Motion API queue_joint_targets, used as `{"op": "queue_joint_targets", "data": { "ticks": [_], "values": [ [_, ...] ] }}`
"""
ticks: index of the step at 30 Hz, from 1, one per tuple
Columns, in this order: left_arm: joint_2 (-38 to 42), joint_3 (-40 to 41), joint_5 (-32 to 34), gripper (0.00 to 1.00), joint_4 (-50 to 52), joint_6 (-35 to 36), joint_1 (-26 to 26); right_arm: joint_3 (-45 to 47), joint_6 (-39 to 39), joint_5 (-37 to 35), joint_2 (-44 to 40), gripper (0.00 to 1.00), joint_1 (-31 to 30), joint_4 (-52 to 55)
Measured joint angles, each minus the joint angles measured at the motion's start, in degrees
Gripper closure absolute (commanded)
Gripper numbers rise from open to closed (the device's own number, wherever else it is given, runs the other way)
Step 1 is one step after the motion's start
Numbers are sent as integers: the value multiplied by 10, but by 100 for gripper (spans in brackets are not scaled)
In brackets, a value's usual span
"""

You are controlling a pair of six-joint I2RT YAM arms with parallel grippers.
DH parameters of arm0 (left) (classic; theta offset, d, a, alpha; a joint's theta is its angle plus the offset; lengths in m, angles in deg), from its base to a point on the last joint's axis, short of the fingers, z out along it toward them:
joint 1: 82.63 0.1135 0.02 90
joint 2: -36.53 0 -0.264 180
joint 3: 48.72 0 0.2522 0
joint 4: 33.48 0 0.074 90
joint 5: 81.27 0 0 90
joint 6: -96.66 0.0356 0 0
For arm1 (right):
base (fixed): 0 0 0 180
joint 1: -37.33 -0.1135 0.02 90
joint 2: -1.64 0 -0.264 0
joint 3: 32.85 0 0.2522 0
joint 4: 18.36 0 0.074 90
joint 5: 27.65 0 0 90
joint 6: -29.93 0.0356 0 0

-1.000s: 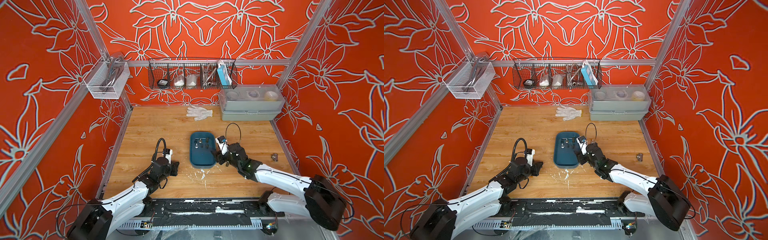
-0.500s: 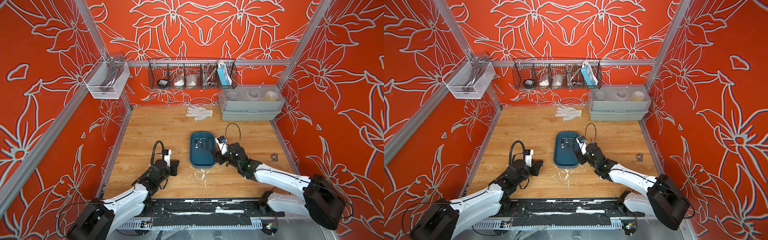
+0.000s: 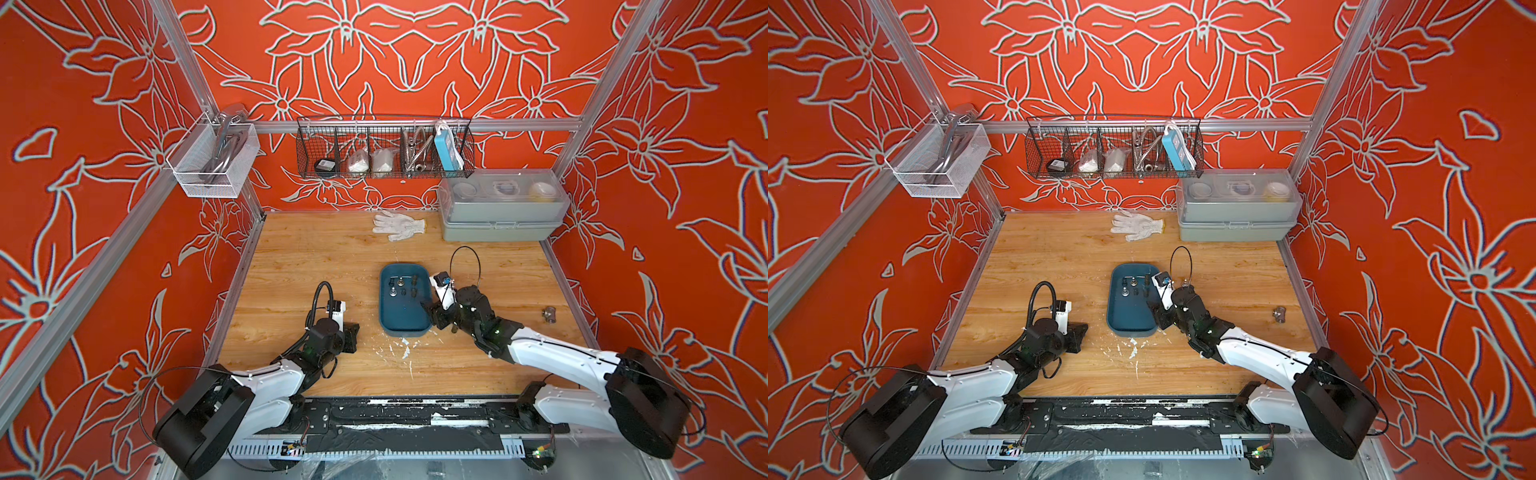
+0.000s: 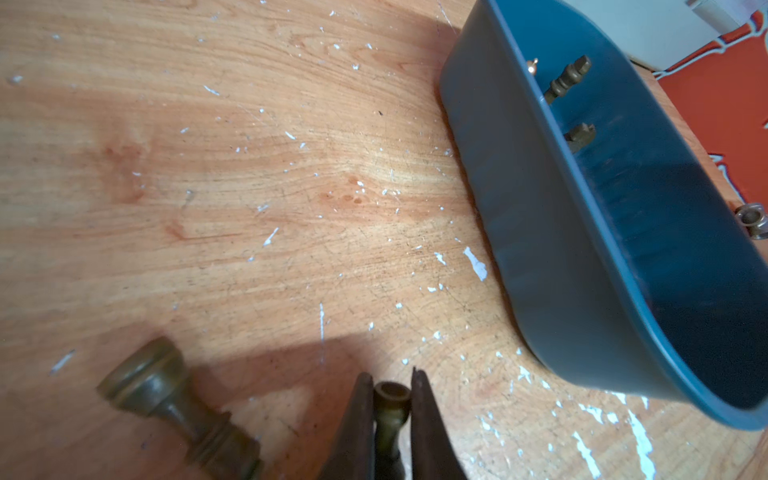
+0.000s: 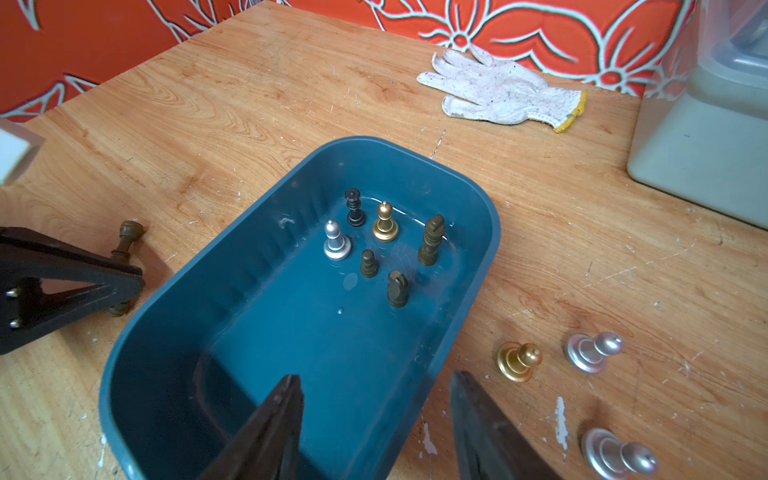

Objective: Put the chess pieces into the storage box
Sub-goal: Adjust the chess piece at the center of the board.

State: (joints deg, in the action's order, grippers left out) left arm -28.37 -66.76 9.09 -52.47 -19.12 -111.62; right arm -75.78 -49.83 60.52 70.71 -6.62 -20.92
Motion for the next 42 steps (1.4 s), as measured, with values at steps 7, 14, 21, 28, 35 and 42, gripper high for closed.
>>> {"op": "queue_joint_targets", "data": {
  "ticks": [7,14,21,28,35,42],
  "values": [
    [20,6,5,90,-8,3,-7,0,0,0,0,39,0,0],
    [71,36,20,89,-17,5,-14,0,0,2,0,39,0,0],
    [41,39,23,92,-57,22,-34,0,0,4,1,39,0,0],
    [10,39,28,93,-113,37,-51,0,0,7,7,39,0,0],
    [-86,39,41,94,-215,56,-80,0,0,8,7,39,0,0],
    [-214,39,76,95,-348,66,-108,0,0,8,4,39,0,0]
  ]
}}
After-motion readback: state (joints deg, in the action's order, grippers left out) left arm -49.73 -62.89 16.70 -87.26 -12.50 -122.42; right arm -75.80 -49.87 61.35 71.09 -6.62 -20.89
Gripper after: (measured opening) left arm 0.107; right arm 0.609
